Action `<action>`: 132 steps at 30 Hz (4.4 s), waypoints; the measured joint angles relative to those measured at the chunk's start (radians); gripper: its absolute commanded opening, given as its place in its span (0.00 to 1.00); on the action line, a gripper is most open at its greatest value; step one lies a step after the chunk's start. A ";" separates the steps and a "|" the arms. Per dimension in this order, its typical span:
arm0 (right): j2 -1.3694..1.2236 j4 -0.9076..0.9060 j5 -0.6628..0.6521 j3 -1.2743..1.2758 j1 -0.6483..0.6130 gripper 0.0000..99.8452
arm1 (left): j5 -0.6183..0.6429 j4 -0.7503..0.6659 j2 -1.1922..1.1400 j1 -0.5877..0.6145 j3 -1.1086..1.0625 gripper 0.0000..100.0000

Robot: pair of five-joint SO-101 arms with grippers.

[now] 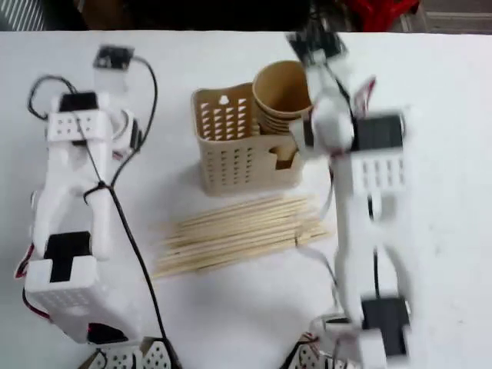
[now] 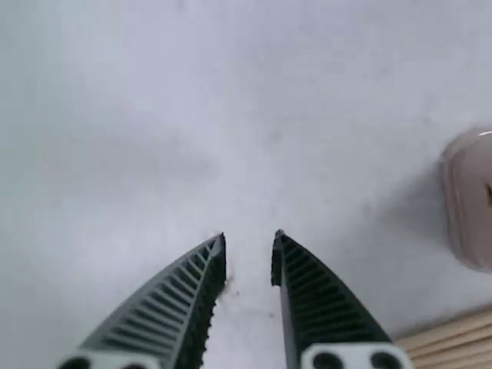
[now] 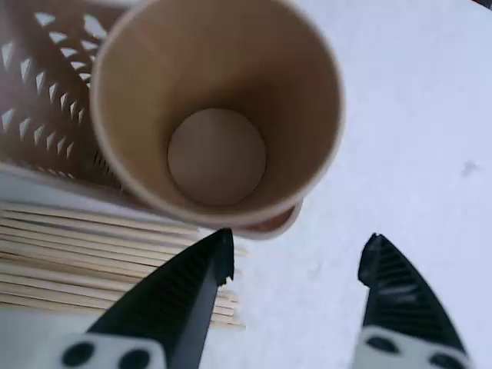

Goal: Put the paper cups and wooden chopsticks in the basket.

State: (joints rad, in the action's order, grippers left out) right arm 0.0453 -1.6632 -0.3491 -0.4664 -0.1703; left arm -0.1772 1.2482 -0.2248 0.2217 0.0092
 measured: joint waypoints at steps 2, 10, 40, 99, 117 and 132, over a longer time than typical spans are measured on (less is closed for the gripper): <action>-0.155 -0.043 0.000 -0.232 0.003 0.23 | 0.003 -0.095 -0.002 0.000 -0.086 0.12; -0.390 -0.055 0.075 -0.555 0.012 0.17 | 0.006 -0.183 -0.002 0.000 -0.144 0.12; 0.230 0.021 0.129 -0.133 0.052 0.06 | 0.009 -0.218 -0.002 0.000 -0.150 0.12; -0.505 0.014 0.184 -0.436 0.245 0.02 | 0.012 -0.218 -0.002 0.000 -0.150 0.12; -0.502 -0.051 0.184 -0.543 0.144 0.29 | -0.021 -0.138 0.005 -0.003 -0.060 0.12; 0.101 -0.051 0.160 -0.135 0.144 0.04 | -0.172 0.535 0.299 -0.253 0.494 0.12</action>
State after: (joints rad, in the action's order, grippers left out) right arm 0.1465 -1.7139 -0.1895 -0.6015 -0.0261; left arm -0.3491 1.7837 0.0744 -0.0315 0.5033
